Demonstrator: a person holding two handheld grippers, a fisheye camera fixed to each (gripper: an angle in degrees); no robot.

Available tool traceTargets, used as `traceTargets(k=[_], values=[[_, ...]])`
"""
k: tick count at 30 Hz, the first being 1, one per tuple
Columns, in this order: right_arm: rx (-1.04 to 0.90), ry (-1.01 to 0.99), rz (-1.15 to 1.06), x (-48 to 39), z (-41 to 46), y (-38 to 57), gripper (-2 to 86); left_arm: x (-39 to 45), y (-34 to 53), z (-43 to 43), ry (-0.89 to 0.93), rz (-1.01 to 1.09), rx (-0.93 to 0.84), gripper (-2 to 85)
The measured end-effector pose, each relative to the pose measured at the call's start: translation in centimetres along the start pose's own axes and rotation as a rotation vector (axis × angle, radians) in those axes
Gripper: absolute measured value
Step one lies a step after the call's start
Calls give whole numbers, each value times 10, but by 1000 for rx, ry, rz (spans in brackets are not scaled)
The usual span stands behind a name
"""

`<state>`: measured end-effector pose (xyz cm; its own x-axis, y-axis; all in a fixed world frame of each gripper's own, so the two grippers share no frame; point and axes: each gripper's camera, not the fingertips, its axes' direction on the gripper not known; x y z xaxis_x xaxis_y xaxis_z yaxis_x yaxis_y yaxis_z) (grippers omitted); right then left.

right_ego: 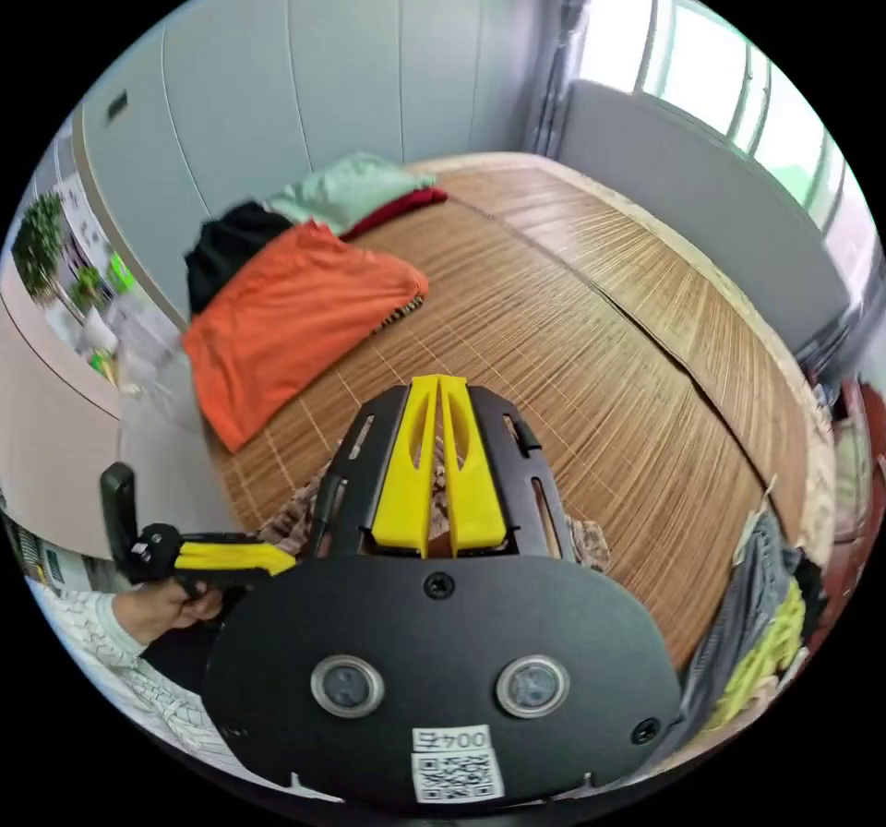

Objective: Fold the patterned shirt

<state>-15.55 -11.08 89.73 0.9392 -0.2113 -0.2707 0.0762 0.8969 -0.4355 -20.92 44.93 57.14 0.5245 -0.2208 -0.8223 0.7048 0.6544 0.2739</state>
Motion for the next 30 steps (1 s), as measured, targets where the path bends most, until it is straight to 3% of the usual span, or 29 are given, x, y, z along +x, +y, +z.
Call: traceTargets(k=[2,5,11,15,19,24,27,30], values=[[106,-119,106,38,-42,79,-4,13,-7,-16,-2,21,45,2],[90,-161,196,62,-55,186,0,38,-32,-8,7,85,57,1],[142,-245,330,49,-30,359,23,44,-93,80,-133,20,-39,1],[142,-294,305,26,-2,410,42,21,-103,110,-229,-18,-107,1],[81,-166,156,-1,31,448,44,-3,-102,112,-150,-40,-89,3],[74,-165,96,-5,49,478,42,-27,-104,112,-11,-136,-87,4],[96,-245,158,5,40,489,50,-5,-104,90,30,-115,-13,3],[166,-275,191,0,29,512,58,34,-87,83,109,-16,-54,2]])
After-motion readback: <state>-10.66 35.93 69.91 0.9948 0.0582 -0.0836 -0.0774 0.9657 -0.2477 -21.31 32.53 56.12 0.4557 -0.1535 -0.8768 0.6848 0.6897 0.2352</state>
